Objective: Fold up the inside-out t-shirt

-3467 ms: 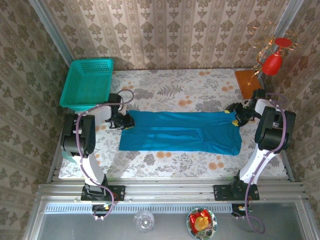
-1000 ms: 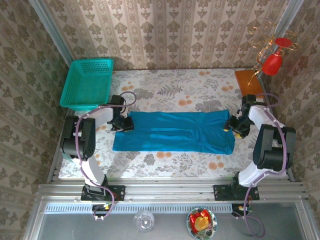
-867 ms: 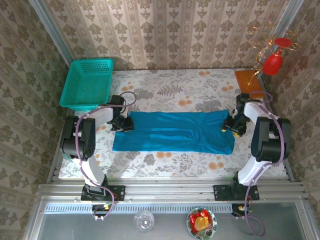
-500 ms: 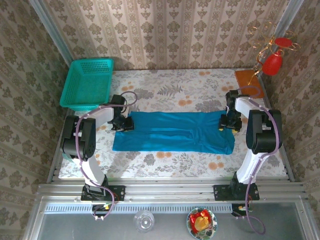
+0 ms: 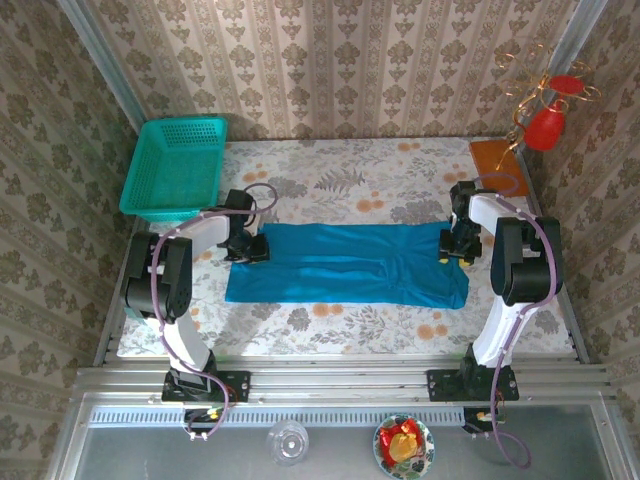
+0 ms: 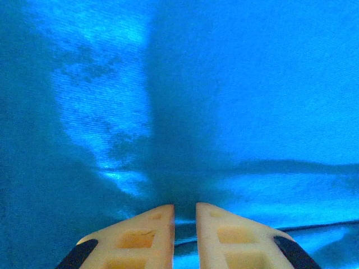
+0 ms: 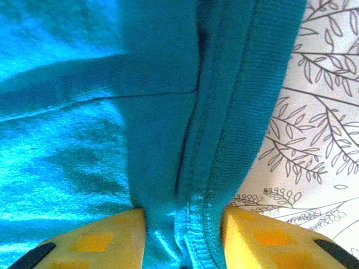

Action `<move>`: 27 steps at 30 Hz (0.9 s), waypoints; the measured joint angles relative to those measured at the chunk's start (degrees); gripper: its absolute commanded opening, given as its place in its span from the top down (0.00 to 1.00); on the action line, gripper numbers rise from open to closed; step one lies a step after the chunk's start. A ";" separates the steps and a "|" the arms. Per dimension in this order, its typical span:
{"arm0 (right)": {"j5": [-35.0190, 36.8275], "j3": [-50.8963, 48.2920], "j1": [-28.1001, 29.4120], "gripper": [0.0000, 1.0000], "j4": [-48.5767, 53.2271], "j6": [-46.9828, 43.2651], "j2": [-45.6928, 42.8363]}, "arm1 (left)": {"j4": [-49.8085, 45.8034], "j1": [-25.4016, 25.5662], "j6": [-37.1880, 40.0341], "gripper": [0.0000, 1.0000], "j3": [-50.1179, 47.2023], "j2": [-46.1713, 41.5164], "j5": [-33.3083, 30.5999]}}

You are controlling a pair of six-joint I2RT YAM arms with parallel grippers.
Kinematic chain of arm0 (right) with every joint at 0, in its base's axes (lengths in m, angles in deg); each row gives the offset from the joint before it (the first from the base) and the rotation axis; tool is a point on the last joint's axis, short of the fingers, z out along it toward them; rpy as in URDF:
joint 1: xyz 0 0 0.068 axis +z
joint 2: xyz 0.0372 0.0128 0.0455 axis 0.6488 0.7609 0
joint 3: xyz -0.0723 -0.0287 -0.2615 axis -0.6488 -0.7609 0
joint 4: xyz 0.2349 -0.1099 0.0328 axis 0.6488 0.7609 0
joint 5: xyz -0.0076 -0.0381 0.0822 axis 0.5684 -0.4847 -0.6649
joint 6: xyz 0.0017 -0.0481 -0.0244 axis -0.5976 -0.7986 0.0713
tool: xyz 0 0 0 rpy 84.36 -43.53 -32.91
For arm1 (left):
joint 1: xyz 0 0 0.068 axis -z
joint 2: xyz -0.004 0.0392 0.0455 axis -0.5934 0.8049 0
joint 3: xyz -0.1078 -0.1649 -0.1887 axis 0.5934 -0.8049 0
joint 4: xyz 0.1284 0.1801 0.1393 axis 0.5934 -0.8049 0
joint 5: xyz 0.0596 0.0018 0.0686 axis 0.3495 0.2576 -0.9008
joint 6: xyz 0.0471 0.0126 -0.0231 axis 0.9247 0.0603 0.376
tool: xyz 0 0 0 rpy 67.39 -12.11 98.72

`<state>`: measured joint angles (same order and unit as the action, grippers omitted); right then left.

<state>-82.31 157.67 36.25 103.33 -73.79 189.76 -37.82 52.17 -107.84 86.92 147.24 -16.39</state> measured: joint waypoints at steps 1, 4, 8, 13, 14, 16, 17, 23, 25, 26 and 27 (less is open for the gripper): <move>-0.07 0.00 0.00 0.68 0.00 0.00 0.00 | -0.09 0.00 -0.02 0.82 0.00 -0.07 0.00; -0.09 0.00 0.00 0.72 0.20 0.04 0.00 | -0.28 0.00 -0.02 0.82 0.00 -0.11 0.00; -0.04 0.00 0.00 0.81 0.39 0.22 0.00 | -0.31 0.00 -0.02 0.82 -0.02 -0.11 -0.02; 0.13 0.00 -0.02 0.98 0.85 0.37 -0.04 | -0.26 0.02 -0.07 0.82 -0.57 -0.68 0.02; 0.20 0.04 -0.02 1.00 0.92 0.39 -0.11 | -0.31 0.02 -0.09 0.82 -0.68 -1.25 0.02; 0.42 0.11 -0.07 1.00 1.11 0.33 -0.11 | -0.33 0.00 -0.09 0.82 -0.72 -2.58 0.00; 0.50 0.15 -0.13 1.00 1.27 0.39 -0.11 | -0.33 0.02 -0.11 0.82 -0.72 -3.58 -0.02; 5.46 2.29 -2.95 1.00 5.55 0.74 -0.09 | -0.85 -0.07 -0.09 0.84 -0.72 -8.44 -1.20; 10.05 4.22 -4.55 1.00 7.69 1.11 -0.09 | -1.38 -0.07 -0.09 0.84 -0.72 -8.79 -1.62; 12.72 5.29 -5.46 1.00 8.66 1.33 -0.09 | -1.62 -0.07 -0.09 0.85 -0.72 -8.76 -1.75; 15.34 6.40 -6.47 1.00 9.51 1.57 -0.09 | -1.86 -0.11 -0.09 0.85 -0.72 -8.68 -1.75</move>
<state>-66.96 164.07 29.78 112.83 -72.22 189.67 -39.67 52.06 -107.93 86.20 138.56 -18.13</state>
